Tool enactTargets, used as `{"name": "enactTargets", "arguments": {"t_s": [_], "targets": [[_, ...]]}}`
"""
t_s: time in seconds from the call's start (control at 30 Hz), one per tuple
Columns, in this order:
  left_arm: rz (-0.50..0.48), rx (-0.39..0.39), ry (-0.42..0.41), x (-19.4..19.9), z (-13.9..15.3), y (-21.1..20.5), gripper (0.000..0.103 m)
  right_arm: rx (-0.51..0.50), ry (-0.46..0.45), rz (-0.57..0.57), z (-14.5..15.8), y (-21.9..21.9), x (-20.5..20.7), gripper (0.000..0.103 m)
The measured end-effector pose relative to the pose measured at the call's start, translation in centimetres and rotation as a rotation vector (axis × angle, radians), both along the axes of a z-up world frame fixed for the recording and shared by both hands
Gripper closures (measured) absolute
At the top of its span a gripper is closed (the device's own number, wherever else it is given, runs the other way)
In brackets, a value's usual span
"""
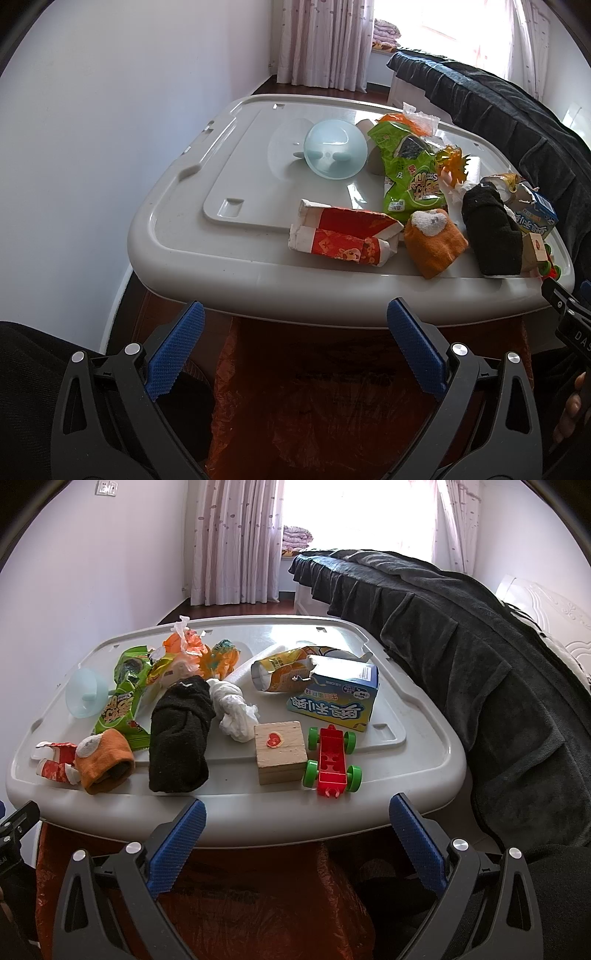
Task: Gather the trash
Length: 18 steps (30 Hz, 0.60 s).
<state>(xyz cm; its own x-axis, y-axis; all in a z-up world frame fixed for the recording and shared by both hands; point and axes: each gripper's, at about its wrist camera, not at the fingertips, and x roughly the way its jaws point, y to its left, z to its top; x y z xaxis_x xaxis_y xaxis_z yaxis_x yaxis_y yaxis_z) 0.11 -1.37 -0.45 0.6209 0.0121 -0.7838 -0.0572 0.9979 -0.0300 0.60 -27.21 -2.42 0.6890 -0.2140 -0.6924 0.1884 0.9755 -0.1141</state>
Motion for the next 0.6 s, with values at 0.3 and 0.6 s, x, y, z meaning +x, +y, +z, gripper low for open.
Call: {"name": "enactTargets", "arguments": {"t_s": [0.3, 0.6], "targets": [[0.0, -0.003, 0.003, 0.0, 0.0, 0.1, 0.007, 0.0, 0.001, -0.001, 0.0, 0.1, 0.0, 0.005], [-0.01, 0.018, 0.015, -0.2, 0.1, -0.1, 0.007, 0.009, 0.014, -0.038, 0.3, -2.9, 0.7, 0.005]]}}
